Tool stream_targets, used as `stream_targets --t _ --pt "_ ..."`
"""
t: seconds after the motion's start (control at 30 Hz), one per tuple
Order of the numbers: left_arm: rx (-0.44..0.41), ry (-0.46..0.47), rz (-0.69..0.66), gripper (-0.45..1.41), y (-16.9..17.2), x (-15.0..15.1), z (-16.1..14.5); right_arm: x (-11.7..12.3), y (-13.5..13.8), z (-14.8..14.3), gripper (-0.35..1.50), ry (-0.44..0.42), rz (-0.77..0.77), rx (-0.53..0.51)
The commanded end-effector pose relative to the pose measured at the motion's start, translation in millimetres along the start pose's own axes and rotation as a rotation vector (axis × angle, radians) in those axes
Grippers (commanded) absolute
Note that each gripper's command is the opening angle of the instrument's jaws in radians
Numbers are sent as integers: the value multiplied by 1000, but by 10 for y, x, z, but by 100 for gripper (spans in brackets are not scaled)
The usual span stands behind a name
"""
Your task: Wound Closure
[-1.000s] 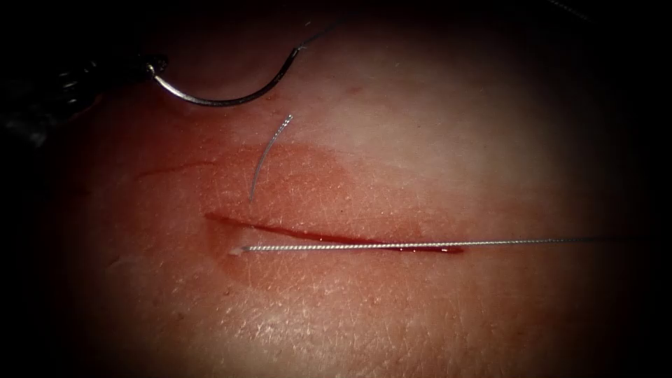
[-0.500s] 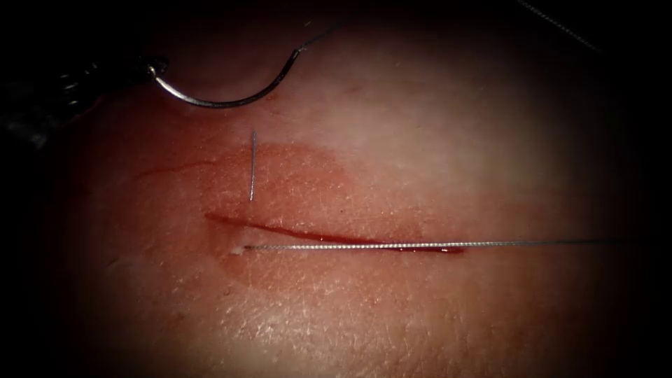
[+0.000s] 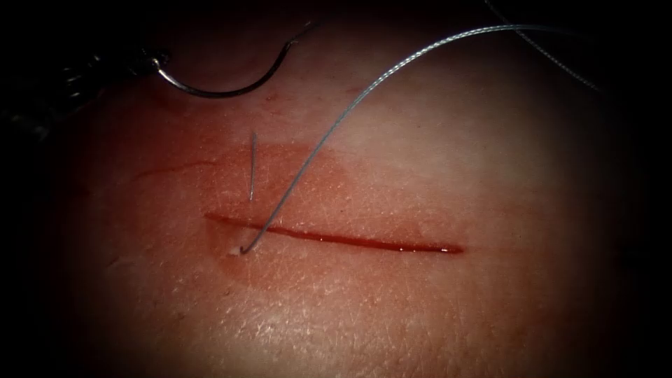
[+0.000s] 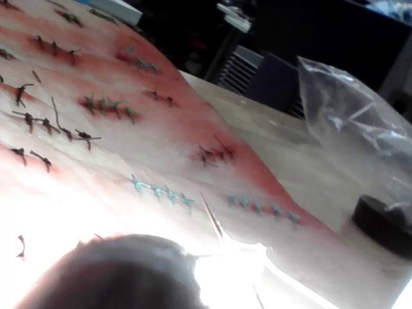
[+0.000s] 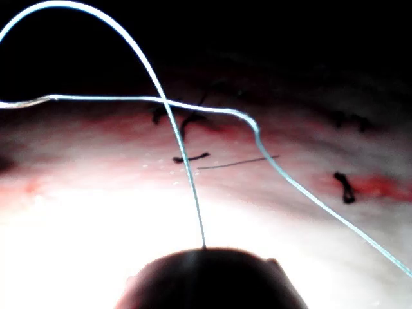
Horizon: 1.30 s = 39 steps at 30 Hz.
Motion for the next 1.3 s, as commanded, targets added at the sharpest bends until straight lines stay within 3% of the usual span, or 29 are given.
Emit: stream_targets --t 0.03,0.17,0.23,0.3,0.33,0.37,0.43,0.53,0.57,0.7,0.73,0.8,0.83,0.97,1.0,1.03,1.1,1.13,1.23,1.3 --pt "-33 -10 15 -45 0 -15 0 27 -39 24 1 10 -26 87" --pt "-124 6 43 -45 10 -17 -13 27 -72 58 -6 3 -38 110" --pt "-177 18 68 -45 16 -16 -20 12 -89 84 4 -5 -63 150" --pt "-212 30 80 -45 19 -14 -24 2 -95 98 44 -6 -90 183" --pt "-220 39 84 -45 20 -13 -26 0 -97 102 51 -8 -105 200" --pt "-218 43 87 -45 21 -12 -26 -1 -101 110 22 -14 -132 234" --pt "-217 43 89 -45 22 -12 -25 4 -104 118 17 -20 -148 255" --pt "-216 43 90 -45 23 -11 -23 18 -111 142 -5 0 -196 192" --pt "-215 43 91 -45 24 -9 -21 29 -115 167 2 12 -214 133" --pt "-213 48 93 -45 24 -6 -18 47 -120 208 17 67 -218 93" --pt "-211 49 93 -45 24 -5 -18 57 -121 227 31 104 -211 65" --pt "-211 52 94 -45 25 -5 -16 69 -121 259 29 136 -193 -13" --pt "-207 54 94 -45 25 -4 -16 70 -120 277 37 142 -189 -34" --pt "-205 56 94 -45 25 -4 -15 63 -116 303 53 153 -196 -53" --pt "-204 56 94 -45 25 -4 -15 60 -113 319 34 160 -198 -66" --pt "-204 56 94 -45 25 -4 -15 61 -112 323 34 161 -198 -70" --pt "-204 56 94 -45 25 -4 -15 63 -110 332 49 164 -172 -78" --pt "-205 56 94 -45 25 -3 -15 66 -110 343 74 167 -163 -88" --pt "-206 58 95 -45 25 -3 -15 67 -112 352 64 172 -156 -95" --pt "-208 61 95 -45 26 -3 -16 69 -115 355 73 178 -153 -97"
